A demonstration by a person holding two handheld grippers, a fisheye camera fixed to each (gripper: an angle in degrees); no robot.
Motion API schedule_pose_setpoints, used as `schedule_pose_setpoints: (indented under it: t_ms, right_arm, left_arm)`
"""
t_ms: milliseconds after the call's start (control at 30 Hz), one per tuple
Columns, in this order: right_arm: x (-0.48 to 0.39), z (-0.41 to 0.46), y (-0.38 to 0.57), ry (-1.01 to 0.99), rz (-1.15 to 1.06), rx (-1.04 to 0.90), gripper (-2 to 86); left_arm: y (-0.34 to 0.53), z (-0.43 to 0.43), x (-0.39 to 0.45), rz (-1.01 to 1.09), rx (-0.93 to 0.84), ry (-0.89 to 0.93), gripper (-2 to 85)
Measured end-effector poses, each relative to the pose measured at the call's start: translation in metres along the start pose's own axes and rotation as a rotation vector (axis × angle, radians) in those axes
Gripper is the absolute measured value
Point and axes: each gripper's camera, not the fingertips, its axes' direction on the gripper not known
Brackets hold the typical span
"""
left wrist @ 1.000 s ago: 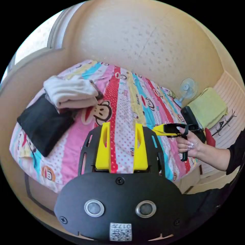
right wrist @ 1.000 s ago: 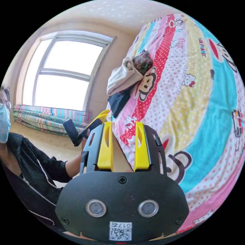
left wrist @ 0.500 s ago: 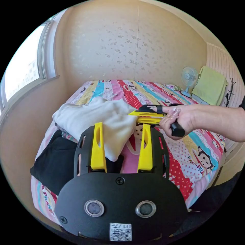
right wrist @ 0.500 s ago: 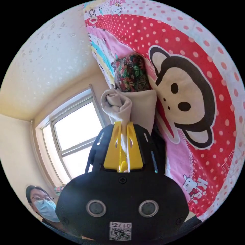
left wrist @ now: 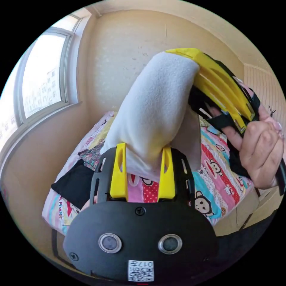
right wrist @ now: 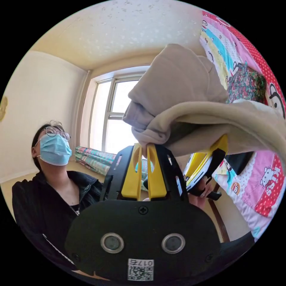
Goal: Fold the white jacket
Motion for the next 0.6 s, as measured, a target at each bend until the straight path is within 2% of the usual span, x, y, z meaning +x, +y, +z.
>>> schedule_pose_setpoints:
  t_ms: [100,167,200,267,333,400,533,600]
  right_arm:
    - [-0.04,-0.002,0.01,-0.008,-0.034,0.002,3.6]
    - [-0.07,-0.008,0.009,0.034,-0.091,0.002,3.6]
    - [-0.095,-0.013,0.007,0.077,-0.145,0.004,3.7]
    - [-0.137,-0.021,0.006,0.14,-0.254,0.0,3.9]
    - [-0.196,-0.033,0.015,0.214,-0.431,-0.011,4.7]
    - [-0.232,-0.048,0.028,0.205,-0.527,0.015,5.9]
    - [-0.287,-0.092,0.064,-0.041,-0.656,-0.037,6.9]
    - [-0.305,-0.113,0.087,-0.072,-0.726,-0.054,6.5]
  left_arm:
    - [-0.031,-0.023,-0.017,-0.117,-0.03,0.188,8.5]
    - [-0.063,-0.021,-0.045,-0.18,-0.122,0.495,6.6]
    - [-0.071,-0.017,-0.053,-0.201,-0.143,0.596,6.5]
    - [-0.104,-0.004,-0.072,-0.204,-0.168,0.929,6.1]
    - [-0.135,-0.004,-0.073,-0.126,-0.145,1.079,6.1]
    - [-0.168,-0.011,-0.067,-0.012,-0.105,1.161,6.1]
    - [-0.228,-0.027,-0.048,0.22,0.033,1.315,6.1]
    - [-0.246,-0.03,-0.044,0.271,0.101,1.417,6.1]
